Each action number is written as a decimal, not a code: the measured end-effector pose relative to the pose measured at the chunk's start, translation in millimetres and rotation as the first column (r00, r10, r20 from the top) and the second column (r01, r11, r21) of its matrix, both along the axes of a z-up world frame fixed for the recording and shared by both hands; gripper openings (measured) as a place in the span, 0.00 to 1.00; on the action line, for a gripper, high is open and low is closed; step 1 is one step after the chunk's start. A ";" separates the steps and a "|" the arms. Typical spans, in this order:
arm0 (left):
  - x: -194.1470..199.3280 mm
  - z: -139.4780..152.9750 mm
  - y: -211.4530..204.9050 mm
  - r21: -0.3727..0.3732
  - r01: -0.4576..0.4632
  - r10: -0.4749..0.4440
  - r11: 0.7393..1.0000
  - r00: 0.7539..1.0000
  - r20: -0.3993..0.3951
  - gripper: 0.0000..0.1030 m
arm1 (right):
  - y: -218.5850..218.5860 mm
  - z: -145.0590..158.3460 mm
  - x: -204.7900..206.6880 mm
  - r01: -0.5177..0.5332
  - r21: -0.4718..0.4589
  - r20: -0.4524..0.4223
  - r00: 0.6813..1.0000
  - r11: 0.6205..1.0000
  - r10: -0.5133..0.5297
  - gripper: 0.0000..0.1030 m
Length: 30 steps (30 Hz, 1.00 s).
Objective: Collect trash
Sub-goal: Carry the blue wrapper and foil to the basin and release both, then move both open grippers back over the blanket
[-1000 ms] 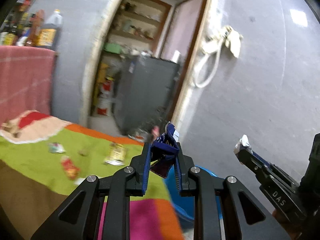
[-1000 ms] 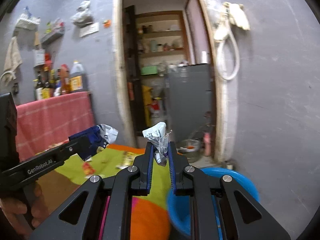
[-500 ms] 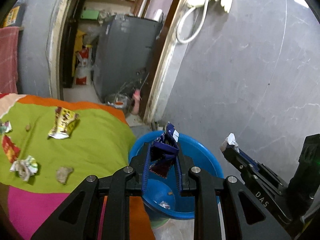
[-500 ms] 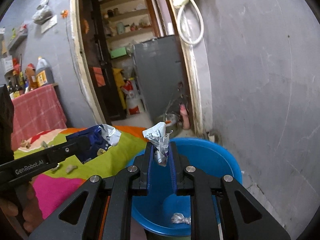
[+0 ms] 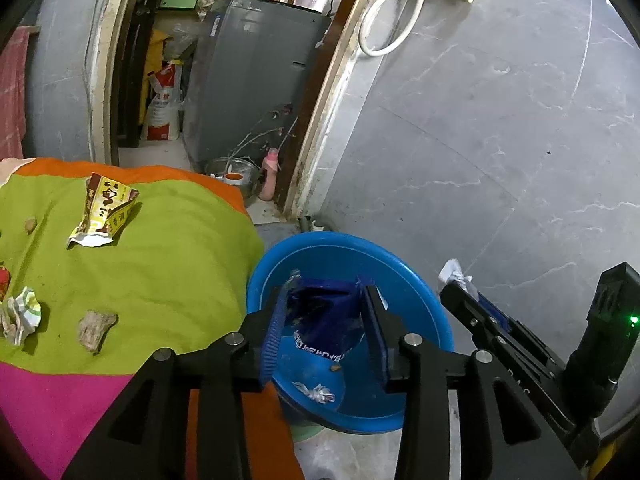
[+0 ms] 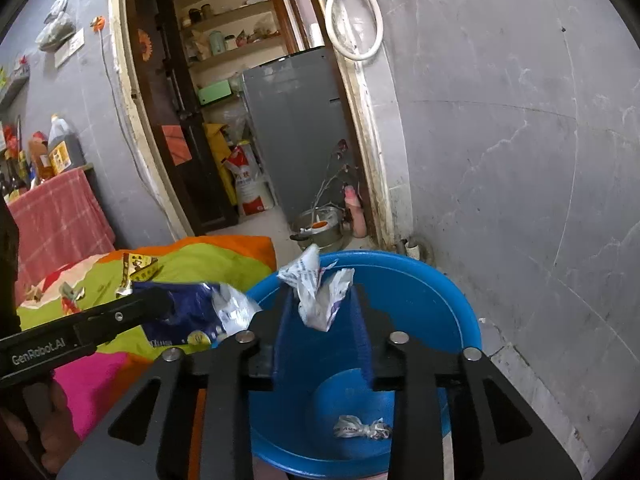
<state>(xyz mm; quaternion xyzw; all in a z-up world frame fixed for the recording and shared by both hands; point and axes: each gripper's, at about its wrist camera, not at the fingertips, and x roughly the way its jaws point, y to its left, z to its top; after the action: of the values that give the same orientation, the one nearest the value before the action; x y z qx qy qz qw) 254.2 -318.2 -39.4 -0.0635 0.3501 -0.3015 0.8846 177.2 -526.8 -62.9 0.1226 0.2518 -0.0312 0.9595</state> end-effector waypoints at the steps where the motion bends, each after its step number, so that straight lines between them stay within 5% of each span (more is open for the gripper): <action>1: -0.4 1.0 1.9 -0.004 -0.007 0.007 1.000 1.000 0.004 0.35 | -0.6 0.8 0.4 0.001 -0.003 -0.001 1.000 1.000 -0.001 0.27; 12: -10.7 25.5 42.6 -0.055 -0.119 0.122 0.991 0.991 0.054 0.61 | 5.7 21.6 -3.1 0.006 -0.006 0.041 0.999 1.000 -0.006 0.47; 19: -31.9 53.1 91.8 -0.085 -0.240 0.251 0.967 0.953 0.168 0.94 | 40.3 54.2 -20.3 -0.023 -0.034 0.157 0.987 0.999 0.028 0.75; 26: -48.5 71.6 144.9 -0.087 -0.348 0.359 0.933 0.905 0.229 0.95 | 84.4 79.1 -32.5 -0.076 -0.052 0.259 0.962 0.996 0.087 1.00; 30: -60.6 74.5 179.9 -0.076 -0.400 0.405 0.913 0.876 0.262 0.95 | 112.6 86.0 -36.0 -0.115 -0.060 0.298 0.946 0.992 0.127 1.00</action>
<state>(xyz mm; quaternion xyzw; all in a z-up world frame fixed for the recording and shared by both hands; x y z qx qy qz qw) 193.6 -138.3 35.1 -0.1017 0.2015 -0.1204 0.9667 141.2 -414.2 23.1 0.0902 0.1091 0.0416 0.9891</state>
